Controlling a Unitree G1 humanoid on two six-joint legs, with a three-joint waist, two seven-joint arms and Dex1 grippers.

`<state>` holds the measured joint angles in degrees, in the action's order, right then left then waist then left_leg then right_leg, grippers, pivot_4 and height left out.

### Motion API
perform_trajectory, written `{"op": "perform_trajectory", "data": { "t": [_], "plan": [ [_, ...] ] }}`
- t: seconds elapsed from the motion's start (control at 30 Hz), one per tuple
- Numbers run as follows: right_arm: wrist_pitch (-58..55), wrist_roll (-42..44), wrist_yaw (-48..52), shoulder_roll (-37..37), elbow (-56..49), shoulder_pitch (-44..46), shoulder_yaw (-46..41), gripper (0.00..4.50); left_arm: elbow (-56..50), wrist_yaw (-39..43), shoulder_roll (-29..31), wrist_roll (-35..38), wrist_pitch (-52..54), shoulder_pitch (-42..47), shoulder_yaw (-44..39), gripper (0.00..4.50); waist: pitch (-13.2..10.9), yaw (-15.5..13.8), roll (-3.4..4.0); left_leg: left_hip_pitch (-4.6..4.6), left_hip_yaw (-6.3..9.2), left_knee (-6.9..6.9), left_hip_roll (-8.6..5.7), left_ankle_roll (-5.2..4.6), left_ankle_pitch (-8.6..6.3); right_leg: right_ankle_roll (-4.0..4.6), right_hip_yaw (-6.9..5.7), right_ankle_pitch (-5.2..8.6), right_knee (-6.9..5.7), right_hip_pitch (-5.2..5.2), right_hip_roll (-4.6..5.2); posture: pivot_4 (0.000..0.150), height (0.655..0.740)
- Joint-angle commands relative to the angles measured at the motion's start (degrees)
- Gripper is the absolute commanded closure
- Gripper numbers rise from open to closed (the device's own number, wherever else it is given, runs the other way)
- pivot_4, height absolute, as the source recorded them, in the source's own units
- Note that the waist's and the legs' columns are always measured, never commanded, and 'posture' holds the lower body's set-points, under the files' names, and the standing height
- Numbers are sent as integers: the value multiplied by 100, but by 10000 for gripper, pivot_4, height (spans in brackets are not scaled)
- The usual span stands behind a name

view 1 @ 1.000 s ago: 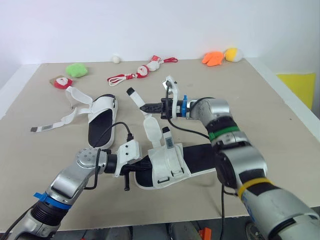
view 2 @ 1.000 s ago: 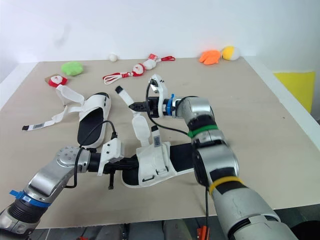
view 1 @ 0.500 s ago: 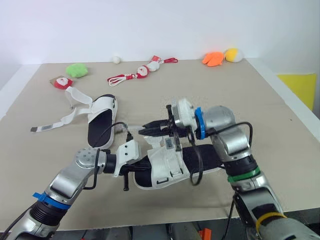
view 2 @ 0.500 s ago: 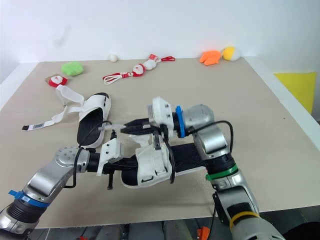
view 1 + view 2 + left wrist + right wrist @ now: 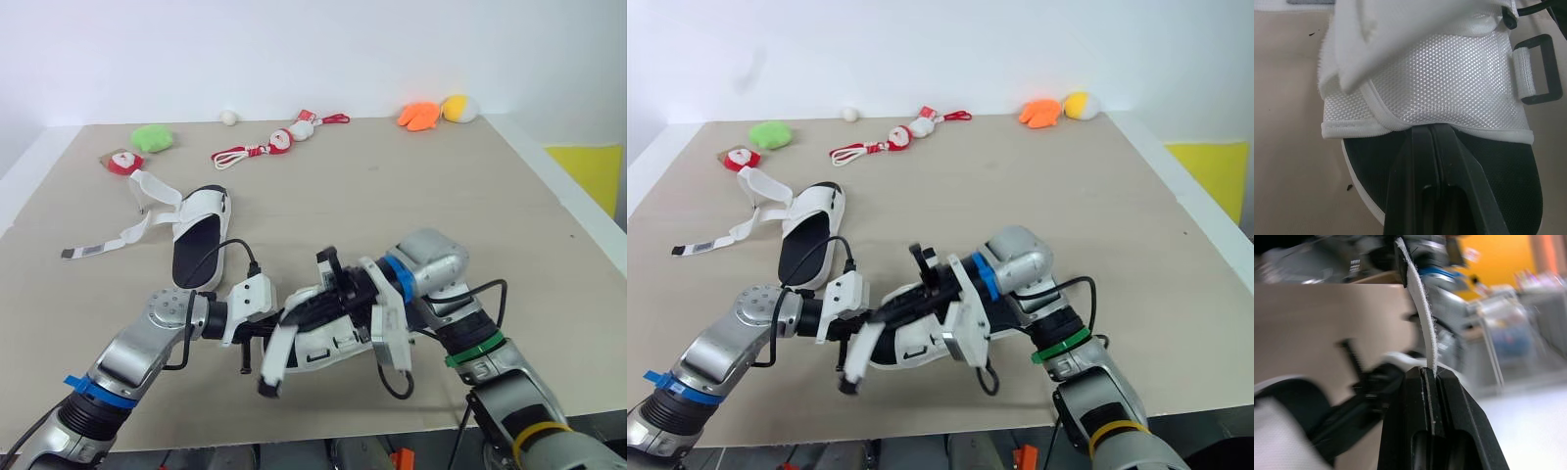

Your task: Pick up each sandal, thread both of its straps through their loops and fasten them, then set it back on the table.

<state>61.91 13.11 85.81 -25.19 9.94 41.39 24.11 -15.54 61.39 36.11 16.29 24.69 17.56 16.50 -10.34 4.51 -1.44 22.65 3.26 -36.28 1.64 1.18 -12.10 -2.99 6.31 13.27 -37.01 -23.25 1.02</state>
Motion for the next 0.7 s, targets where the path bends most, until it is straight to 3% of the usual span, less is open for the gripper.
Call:
{"op": "perform_trajectory", "data": {
  "t": [0.03,0.07,0.1,0.17,0.37,0.6,0.7],
  "plan": [
    [740,-177,-223,-132,264,204,172,44395,199,-7,93,-179,120,-110,170,45000,0,0,0,-11,-2,0,0,0,0,7,1,3,-5,6,0,1500,7400],
    [721,-194,-324,-163,327,217,191,44395,196,-11,90,-178,120,-112,173,45000,0,0,-1,-16,-2,0,0,0,0,9,1,3,-9,9,0,1500,7400],
    [603,-171,-409,-222,346,238,217,37964,194,-14,87,-175,121,-113,175,45000,0,0,0,-21,-2,0,0,-1,1,13,2,1,-12,11,-1,1500,7400],
    [395,-98,-548,-331,286,267,258,32251,191,-17,86,-170,121,-115,177,45000,0,-1,-1,-23,-2,0,1,0,3,16,2,-1,-15,11,-1,1500,7400],
    [180,236,-720,-1179,-488,-33,417,2041,158,-34,79,-160,132,-148,196,45000,1,-24,-2,-20,-2,1,-1,0,3,13,3,8,-15,12,1,1500,7400],
    [-1908,1066,-945,-2314,-2090,-817,97,953,170,-23,52,-147,123,-174,229,45000,1,-45,-2,-21,0,10,-2,-5,-1,17,4,20,-17,12,3,1500,7400],
    [-3805,1608,-1262,-2924,-2844,-1254,-97,953,171,-14,46,-132,126,-176,248,45000,2,-47,-4,-21,-2,8,-3,-5,-1,17,5,21,-17,12,6,1500,7400]
  ]
}}
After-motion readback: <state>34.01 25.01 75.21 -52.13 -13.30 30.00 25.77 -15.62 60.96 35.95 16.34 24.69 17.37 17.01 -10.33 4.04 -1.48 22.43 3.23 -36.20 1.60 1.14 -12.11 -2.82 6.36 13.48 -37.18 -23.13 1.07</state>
